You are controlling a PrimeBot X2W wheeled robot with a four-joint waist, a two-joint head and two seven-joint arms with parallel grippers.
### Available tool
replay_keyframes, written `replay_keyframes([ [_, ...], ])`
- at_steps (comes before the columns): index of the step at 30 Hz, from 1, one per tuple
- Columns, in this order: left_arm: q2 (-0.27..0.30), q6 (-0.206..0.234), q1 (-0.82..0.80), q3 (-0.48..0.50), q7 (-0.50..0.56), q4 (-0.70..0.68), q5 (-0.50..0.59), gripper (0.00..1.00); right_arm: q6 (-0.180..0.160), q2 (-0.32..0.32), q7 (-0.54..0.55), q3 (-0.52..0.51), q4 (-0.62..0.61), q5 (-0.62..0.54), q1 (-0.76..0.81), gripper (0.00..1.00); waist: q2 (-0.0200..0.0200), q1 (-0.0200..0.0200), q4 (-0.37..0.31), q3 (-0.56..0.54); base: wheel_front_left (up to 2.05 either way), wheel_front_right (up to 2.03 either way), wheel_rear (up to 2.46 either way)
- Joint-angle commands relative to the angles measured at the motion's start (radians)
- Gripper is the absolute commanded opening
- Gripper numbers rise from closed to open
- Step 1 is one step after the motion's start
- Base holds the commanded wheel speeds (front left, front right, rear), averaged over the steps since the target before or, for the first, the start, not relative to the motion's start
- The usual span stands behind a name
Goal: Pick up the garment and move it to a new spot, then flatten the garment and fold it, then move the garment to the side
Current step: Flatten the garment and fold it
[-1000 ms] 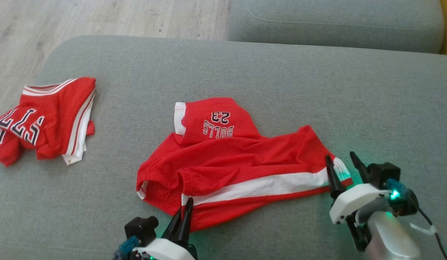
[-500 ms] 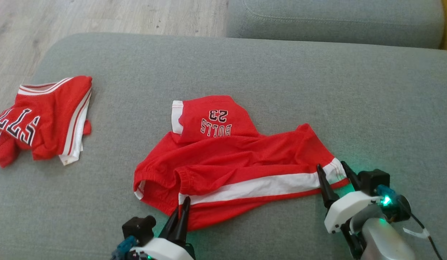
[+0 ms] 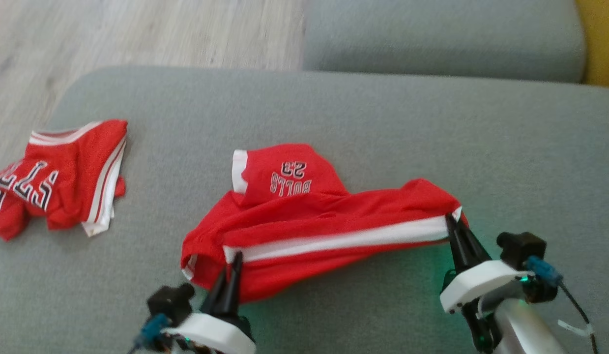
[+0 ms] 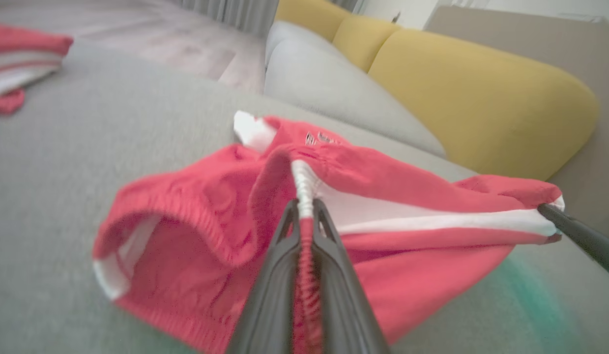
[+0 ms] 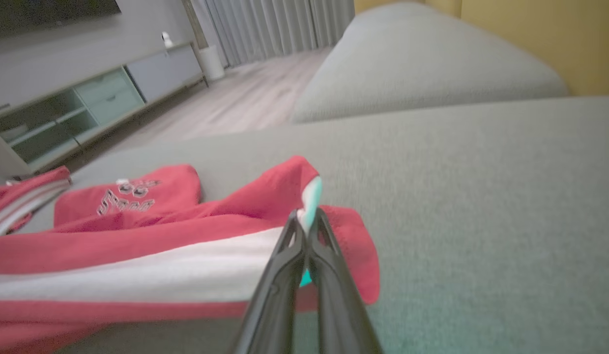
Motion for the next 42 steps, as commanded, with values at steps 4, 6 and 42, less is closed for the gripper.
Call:
replay_keyframes([
  [4,0.066,-0.002,-0.089,0.07,-0.012,-0.112,0.045,0.0,-0.001,0.007,-0.007,0.005,-0.107,0.071,-0.046,0.0,0.0,0.0001,-0.037,-0.048,0.0,0.0,0.0],
  [6,0.105,-0.002,-0.153,0.083,-0.012,-0.159,0.061,0.0,-0.001,0.01,-0.007,0.01,-0.15,0.116,-0.08,0.0,0.0,0.0001,-0.053,-0.056,0.0,0.0,0.0],
  [42,0.195,-0.001,-0.989,0.085,-0.012,-0.18,0.059,0.0,-0.001,0.003,-0.006,-0.068,-0.137,0.117,-0.983,0.0,0.0,0.0001,-0.267,0.234,0.0,0.0,0.0],
])
